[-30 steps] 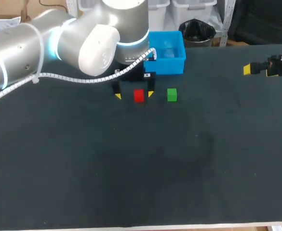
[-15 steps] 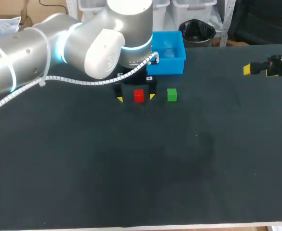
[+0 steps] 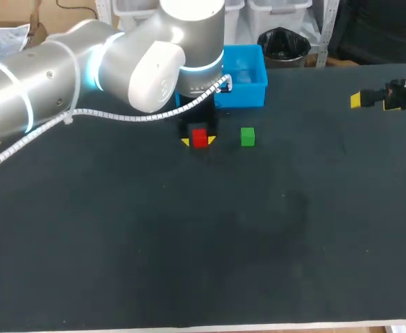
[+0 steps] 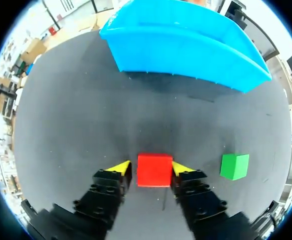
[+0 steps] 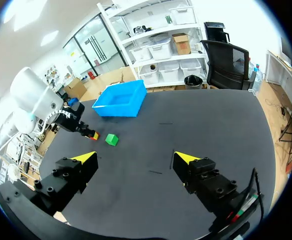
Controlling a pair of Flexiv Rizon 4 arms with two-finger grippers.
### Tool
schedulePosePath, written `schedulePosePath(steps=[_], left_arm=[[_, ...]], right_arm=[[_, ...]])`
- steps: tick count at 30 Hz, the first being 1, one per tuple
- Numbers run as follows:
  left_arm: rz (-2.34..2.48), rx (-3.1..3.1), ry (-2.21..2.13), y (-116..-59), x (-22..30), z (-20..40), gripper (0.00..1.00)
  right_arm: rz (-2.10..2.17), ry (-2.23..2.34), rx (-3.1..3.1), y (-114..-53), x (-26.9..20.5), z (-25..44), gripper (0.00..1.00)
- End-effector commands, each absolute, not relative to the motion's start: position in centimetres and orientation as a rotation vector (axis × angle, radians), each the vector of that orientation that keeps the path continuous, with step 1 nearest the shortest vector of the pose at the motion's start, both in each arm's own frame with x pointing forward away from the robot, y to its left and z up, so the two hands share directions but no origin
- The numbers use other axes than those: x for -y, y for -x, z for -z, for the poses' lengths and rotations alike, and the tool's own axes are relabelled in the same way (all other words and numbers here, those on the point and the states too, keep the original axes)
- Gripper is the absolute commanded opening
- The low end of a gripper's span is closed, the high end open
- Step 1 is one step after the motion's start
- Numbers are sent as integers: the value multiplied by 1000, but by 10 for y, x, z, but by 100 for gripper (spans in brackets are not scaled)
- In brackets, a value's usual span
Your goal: Use the left arm to pick the red cube and place it into the blue plastic box first, then use the right arm to grasp the green cube and put it into the same blue plastic box after the first action is fully finished.
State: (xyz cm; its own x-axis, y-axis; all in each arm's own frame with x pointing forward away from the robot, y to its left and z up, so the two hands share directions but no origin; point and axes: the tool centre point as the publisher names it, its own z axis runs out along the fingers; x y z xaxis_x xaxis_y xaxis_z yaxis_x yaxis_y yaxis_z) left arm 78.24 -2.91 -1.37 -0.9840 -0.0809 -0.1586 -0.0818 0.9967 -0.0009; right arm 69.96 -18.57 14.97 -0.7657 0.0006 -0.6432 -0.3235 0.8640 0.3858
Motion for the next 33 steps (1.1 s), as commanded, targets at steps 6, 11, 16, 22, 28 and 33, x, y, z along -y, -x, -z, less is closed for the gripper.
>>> schedulePosePath(steps=[6,11,16,22,28,33], left_arm=[[-58,-2965,47,-779,27,-8,0],[-22,-2929,28,-781,23,-38,0],[34,-2869,27,-788,16,-78,0],[95,-2797,28,-795,8,-120,0],[160,-2744,28,-798,6,-150,0],[212,-2711,31,-801,7,-168,0]], right_arm=[[-639,232,-2373,-699,186,-150,100],[-639,232,-2373,-699,186,-150,100],[-639,232,-2373,-699,186,-150,100],[-639,232,-2373,-699,186,-150,100],[-639,232,-2373,-699,186,-150,100],[-639,232,-2373,-699,186,-150,100]])
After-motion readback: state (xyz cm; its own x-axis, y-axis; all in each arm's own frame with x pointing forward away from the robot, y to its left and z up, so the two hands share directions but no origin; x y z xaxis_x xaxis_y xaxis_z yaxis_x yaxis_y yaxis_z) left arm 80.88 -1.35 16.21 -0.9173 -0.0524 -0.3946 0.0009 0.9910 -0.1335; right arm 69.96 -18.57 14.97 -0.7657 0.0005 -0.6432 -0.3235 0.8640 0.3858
